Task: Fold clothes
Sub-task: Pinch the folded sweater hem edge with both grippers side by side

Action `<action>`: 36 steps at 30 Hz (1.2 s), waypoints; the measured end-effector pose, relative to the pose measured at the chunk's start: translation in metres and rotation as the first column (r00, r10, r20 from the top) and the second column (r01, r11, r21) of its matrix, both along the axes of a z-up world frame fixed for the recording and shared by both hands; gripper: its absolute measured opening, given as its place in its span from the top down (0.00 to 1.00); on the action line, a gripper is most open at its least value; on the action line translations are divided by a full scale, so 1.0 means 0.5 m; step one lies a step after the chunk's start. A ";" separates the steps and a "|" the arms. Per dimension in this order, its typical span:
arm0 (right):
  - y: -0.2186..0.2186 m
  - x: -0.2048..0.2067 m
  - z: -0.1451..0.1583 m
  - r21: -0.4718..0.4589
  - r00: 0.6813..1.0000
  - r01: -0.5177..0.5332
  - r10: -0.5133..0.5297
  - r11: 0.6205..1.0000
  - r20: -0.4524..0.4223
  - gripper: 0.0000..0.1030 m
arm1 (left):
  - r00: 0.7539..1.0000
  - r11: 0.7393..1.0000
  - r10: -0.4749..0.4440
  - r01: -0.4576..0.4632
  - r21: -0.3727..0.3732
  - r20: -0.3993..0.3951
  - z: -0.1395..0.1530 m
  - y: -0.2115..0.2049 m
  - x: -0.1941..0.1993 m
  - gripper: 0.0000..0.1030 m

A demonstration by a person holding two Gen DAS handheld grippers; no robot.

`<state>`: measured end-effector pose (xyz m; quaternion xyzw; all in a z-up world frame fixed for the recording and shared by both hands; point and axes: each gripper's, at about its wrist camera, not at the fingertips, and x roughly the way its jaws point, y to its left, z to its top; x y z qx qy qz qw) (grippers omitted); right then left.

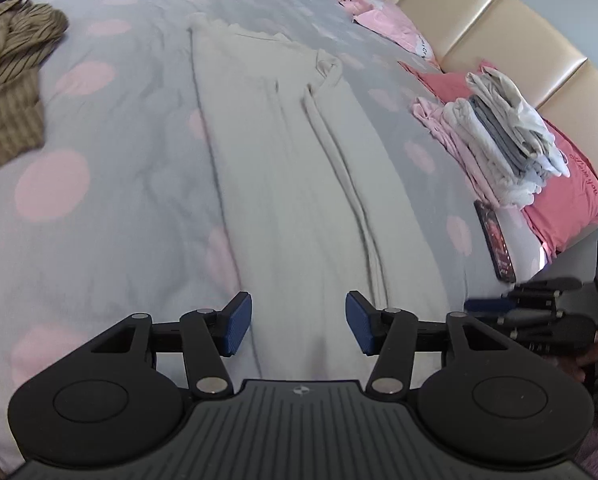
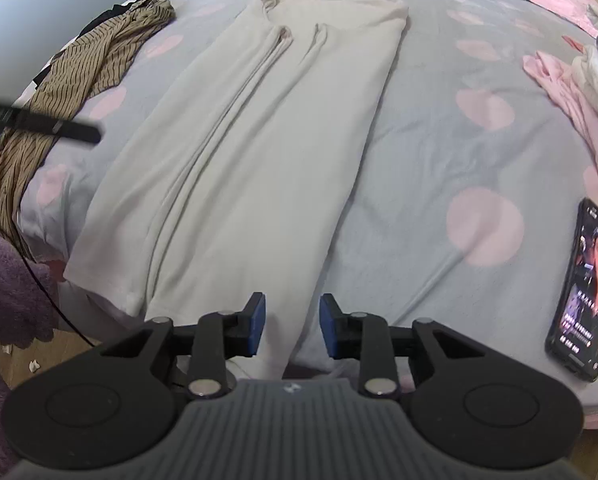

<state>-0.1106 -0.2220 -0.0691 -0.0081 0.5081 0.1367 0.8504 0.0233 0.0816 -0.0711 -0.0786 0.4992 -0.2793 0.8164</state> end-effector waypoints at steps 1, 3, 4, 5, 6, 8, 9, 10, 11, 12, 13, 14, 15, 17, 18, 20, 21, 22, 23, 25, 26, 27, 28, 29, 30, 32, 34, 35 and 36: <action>0.007 -0.006 0.003 -0.013 1.000 -0.015 0.015 1.000 0.027 0.71 | 1.000 1.000 -0.013 0.013 0.021 0.010 -0.004 -0.004 -0.019 0.61; 0.027 -0.016 0.009 -0.022 0.993 -0.081 0.083 0.996 0.079 0.81 | 0.997 0.996 -0.070 0.067 0.067 0.038 -0.013 -0.023 -0.051 0.71; 0.037 -0.022 0.011 -0.022 0.987 -0.119 0.121 0.993 0.102 0.83 | 0.995 0.993 -0.087 0.083 0.085 0.045 -0.019 -0.032 -0.062 0.72; 0.048 -0.025 0.009 -0.028 0.982 -0.149 0.151 0.989 0.116 0.83 | 0.994 0.991 -0.098 0.094 0.100 0.039 -0.027 -0.040 -0.070 0.73; 0.059 -0.027 0.006 -0.042 0.978 -0.165 0.169 0.985 0.121 0.83 | 0.994 0.989 -0.104 0.100 0.111 0.024 -0.037 -0.046 -0.075 0.74; 0.076 -0.025 -0.008 -0.075 0.976 -0.182 0.189 0.980 0.108 0.83 | 0.994 0.984 -0.106 0.106 0.146 -0.004 -0.056 -0.054 -0.079 0.75; 0.083 -0.023 -0.020 -0.090 0.977 -0.188 0.196 0.978 0.088 0.83 | 0.993 0.980 -0.116 0.118 0.163 -0.021 -0.065 -0.058 -0.082 0.75; 0.089 -0.020 -0.033 -0.105 0.977 -0.194 0.201 0.975 0.065 0.83 | 0.992 0.976 -0.119 0.123 0.178 -0.036 -0.069 -0.056 -0.086 0.75; 0.093 -0.018 -0.048 -0.121 0.979 -0.197 0.203 0.973 0.038 0.83 | 0.991 0.973 -0.121 0.129 0.193 -0.052 -0.074 -0.055 -0.091 0.75; 0.094 -0.017 -0.060 -0.129 0.979 -0.201 0.205 0.971 0.018 0.83 | 0.990 0.969 -0.123 0.135 0.207 -0.067 -0.078 -0.054 -0.095 0.75; 0.094 -0.017 -0.070 -0.134 0.978 -0.206 0.208 0.969 0.001 0.83 | 0.988 0.968 -0.124 0.141 0.206 -0.091 -0.083 -0.051 -0.098 0.75; 0.094 -0.018 -0.072 -0.136 0.978 -0.208 0.208 0.969 -0.011 0.83 | 0.985 0.968 -0.126 0.147 0.205 -0.114 -0.088 -0.048 -0.102 0.75; 0.093 -0.018 -0.071 -0.136 0.978 -0.209 0.208 0.968 -0.022 0.82 | 0.979 0.964 -0.138 0.167 0.209 -0.148 -0.095 -0.048 -0.106 0.75; 0.088 -0.023 -0.070 -0.132 0.979 -0.201 0.197 0.971 -0.046 0.82 | 0.972 0.950 -0.159 0.199 0.242 -0.175 -0.105 -0.052 -0.122 0.75; 0.083 -0.027 -0.069 -0.128 0.981 -0.191 0.184 0.973 -0.062 0.82 | 0.972 0.948 -0.162 0.201 0.248 -0.169 -0.103 -0.052 -0.127 0.75; 0.071 -0.033 -0.068 -0.116 0.983 -0.171 0.161 0.978 -0.091 0.81 | 0.978 0.957 -0.149 0.179 0.229 -0.143 -0.093 -0.043 -0.131 0.71; 0.063 -0.035 -0.066 -0.109 0.985 -0.150 0.140 0.983 -0.097 0.78 | 0.983 0.966 -0.134 0.157 0.206 -0.124 -0.085 -0.035 -0.130 0.61; 0.054 -0.036 -0.064 -0.102 0.988 -0.127 0.116 0.987 -0.102 0.70 | 0.989 0.976 -0.104 0.122 0.179 -0.103 -0.074 -0.026 -0.124 0.53; 0.042 -0.037 -0.062 -0.090 0.991 -0.100 0.091 0.991 -0.101 0.64 | 0.994 0.985 -0.069 0.081 0.151 -0.081 -0.063 -0.017 -0.117 0.47; 0.021 -0.031 -0.057 -0.053 0.994 -0.046 0.040 0.998 -0.101 0.62 | 0.998 0.995 -0.022 0.028 0.091 -0.065 -0.051 0.003 -0.105 0.47; 0.011 -0.026 -0.057 -0.025 0.994 -0.018 0.016 1.000 -0.105 0.62 | 0.997 0.998 -0.009 0.014 0.065 -0.072 -0.050 0.009 -0.097 0.48; 0.002 -0.020 -0.060 0.004 0.993 0.006 -0.005 1.000 -0.114 0.62 | 0.997 0.999 -0.007 0.011 0.049 -0.079 -0.052 0.010 -0.092 0.47; -0.004 -0.014 -0.065 0.033 0.992 0.024 -0.019 0.999 -0.126 0.62 | 0.996 0.999 -0.012 0.016 0.045 -0.086 -0.057 0.003 -0.086 0.47; -0.009 -0.009 -0.072 0.060 0.990 0.040 -0.031 0.997 -0.139 0.62 | 0.995 0.998 -0.020 0.024 0.049 -0.093 -0.064 -0.002 -0.081 0.48; -0.013 -0.004 -0.080 0.082 0.987 0.050 -0.037 0.995 -0.157 0.61 | 0.994 0.998 -0.029 0.035 0.053 -0.101 -0.071 -0.007 -0.078 0.51; -0.022 0.004 -0.099 0.119 0.979 0.068 -0.043 0.991 -0.197 0.60 | 0.992 0.997 -0.053 0.060 0.055 -0.115 -0.085 -0.017 -0.077 0.52; -0.028 0.008 -0.117 0.160 0.972 0.090 -0.052 0.983 -0.228 0.60 | 0.991 0.997 -0.062 0.068 0.045 -0.117 -0.089 -0.018 -0.076 0.52; -0.031 0.010 -0.126 0.180 0.968 0.102 -0.057 0.978 -0.243 0.60 | 0.991 0.997 -0.066 0.071 0.038 -0.119 -0.091 -0.017 -0.076 0.52; -0.032 0.011 -0.132 0.195 0.966 0.112 -0.061 0.974 -0.251 0.60 | 0.989 0.997 -0.069 0.074 0.030 -0.131 -0.092 -0.018 -0.074 0.53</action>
